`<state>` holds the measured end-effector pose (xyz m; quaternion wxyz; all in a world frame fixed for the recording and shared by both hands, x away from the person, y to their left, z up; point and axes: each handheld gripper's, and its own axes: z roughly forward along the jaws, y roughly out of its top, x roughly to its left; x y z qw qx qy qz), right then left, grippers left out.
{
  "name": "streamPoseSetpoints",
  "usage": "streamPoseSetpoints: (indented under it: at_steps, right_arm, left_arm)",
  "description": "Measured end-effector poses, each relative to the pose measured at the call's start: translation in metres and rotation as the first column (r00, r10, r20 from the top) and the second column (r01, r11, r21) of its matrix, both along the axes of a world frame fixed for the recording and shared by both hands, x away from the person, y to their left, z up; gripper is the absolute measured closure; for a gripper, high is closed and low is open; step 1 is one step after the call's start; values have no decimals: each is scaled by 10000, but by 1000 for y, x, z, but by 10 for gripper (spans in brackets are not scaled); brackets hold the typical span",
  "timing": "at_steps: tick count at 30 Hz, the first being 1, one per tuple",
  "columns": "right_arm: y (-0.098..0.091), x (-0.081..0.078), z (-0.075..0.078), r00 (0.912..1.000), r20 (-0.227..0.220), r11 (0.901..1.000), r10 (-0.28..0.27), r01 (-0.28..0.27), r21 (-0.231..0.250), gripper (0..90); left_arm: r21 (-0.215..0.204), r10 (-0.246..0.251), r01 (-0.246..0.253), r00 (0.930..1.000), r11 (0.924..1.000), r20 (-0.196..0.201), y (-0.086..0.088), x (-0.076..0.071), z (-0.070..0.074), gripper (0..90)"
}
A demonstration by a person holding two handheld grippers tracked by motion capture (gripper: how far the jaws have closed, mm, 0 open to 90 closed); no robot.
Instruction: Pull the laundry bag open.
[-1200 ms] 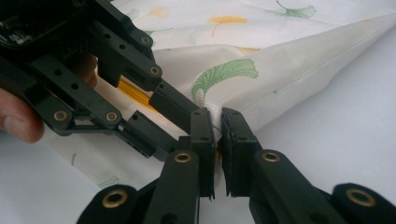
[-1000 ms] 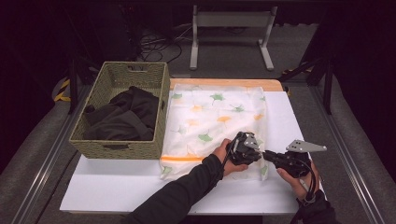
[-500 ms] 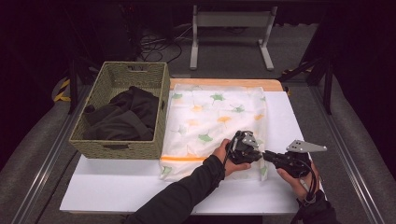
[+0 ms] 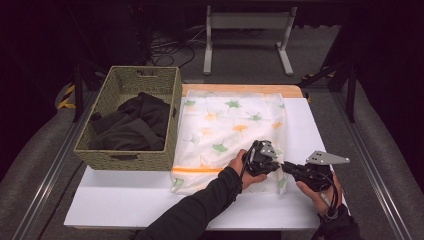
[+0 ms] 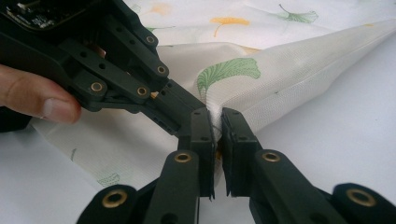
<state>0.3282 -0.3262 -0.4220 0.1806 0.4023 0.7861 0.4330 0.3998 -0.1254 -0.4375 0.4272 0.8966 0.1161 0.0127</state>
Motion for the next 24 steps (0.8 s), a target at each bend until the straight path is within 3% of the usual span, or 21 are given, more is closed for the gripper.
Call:
streamPoseSetpoints:
  at_steps: [24]
  right_arm:
    - [2, -4, 1, 9986, 536, 9997, -24, 37, -227, 844]
  left_arm:
    - [-128, 138, -139, 9998, 9998, -105, 3, -1, 3, 900]
